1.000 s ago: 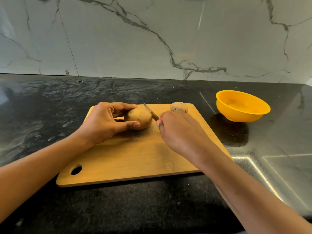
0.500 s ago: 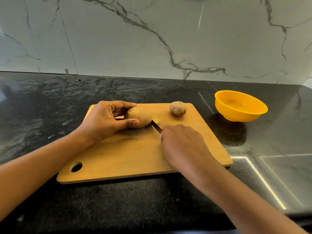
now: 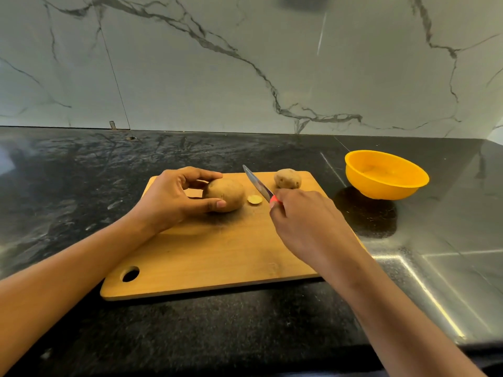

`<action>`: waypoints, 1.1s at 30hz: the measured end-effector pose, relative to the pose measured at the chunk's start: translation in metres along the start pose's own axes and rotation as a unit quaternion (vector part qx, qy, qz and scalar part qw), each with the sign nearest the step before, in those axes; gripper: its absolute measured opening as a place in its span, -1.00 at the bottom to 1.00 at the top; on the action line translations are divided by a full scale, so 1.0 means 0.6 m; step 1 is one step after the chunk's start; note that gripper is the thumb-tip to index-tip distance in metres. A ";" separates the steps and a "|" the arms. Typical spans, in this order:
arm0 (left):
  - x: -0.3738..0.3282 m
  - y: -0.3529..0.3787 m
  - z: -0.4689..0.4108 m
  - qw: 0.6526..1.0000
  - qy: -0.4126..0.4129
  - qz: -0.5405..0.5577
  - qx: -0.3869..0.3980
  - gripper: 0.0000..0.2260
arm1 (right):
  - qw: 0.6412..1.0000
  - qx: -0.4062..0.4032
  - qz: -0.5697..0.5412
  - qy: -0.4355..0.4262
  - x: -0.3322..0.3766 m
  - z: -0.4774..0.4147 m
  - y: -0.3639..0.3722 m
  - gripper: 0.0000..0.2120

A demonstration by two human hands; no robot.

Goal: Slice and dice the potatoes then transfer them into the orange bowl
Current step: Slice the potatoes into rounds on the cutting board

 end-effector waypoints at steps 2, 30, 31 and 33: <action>0.001 -0.001 0.000 1.000 0.002 0.000 -0.002 -0.49 | 1.000 0.002 -0.007 -0.010 0.005 -0.004 0.001 -0.71; 0.003 -0.001 0.000 1.000 0.022 0.018 -0.013 -0.57 | 0.998 0.051 0.024 -0.017 0.035 -0.033 0.025 -0.82; 0.002 0.000 0.001 0.999 0.022 0.018 -0.014 -0.57 | 0.998 0.056 0.022 -0.012 0.036 -0.033 0.025 -0.82; 0.000 0.000 0.002 0.999 0.025 0.018 -0.015 -0.56 | 0.997 0.072 0.023 -0.008 0.043 -0.036 0.026 -0.82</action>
Point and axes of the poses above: each hand's wrist, its own z-axis away from the middle knuckle, its own y-axis out of the palm, x = y × z, the point moved 2 cm from there along -z, towards the middle knuckle, and after that the axes turned 7 degrees about -x, right-handed, at the moved point
